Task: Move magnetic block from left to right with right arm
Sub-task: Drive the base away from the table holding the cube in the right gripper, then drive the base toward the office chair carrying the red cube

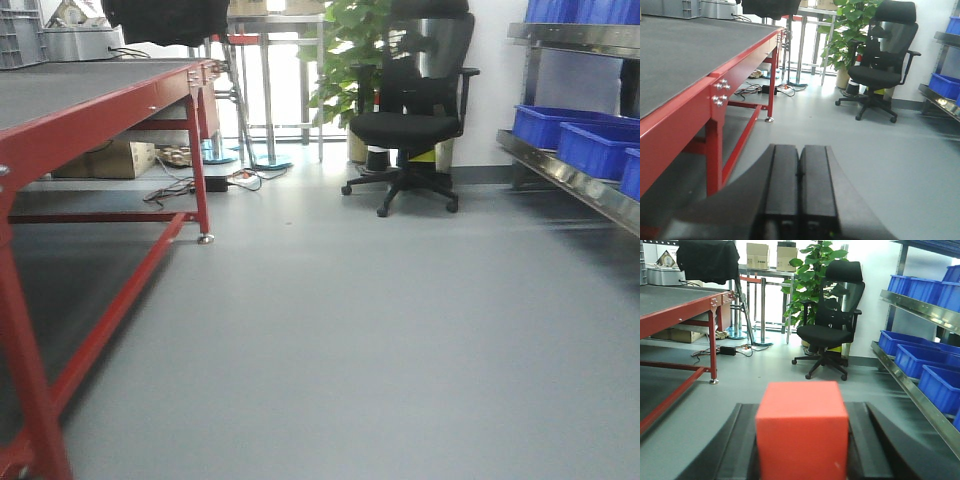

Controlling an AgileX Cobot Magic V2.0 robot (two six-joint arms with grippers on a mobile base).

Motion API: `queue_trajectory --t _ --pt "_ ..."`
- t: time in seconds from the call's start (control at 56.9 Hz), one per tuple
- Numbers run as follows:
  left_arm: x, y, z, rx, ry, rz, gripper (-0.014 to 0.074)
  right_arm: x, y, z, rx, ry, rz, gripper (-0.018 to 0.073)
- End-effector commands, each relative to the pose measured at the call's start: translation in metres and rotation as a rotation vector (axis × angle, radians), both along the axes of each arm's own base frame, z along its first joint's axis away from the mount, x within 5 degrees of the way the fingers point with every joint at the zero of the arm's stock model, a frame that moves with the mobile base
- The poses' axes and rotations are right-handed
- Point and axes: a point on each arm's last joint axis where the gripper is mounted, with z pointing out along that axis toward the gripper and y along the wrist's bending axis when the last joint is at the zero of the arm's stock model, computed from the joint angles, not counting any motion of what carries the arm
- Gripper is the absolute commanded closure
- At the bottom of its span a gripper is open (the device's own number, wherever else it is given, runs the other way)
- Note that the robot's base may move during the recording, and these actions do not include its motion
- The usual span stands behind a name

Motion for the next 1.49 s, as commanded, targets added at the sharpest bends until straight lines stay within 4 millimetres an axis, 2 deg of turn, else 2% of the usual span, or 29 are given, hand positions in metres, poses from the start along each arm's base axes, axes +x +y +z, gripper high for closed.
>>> queue_trajectory --t 0.0,1.476 --pt "-0.0012 0.0006 0.0051 -0.007 -0.081 0.003 0.0722 -0.0019 0.0 0.0169 -0.013 -0.11 -0.002 0.0276" --pt "-0.0012 0.0006 0.0051 -0.007 -0.081 0.003 0.0722 -0.0019 0.0 0.0169 -0.013 -0.11 -0.002 0.0276"
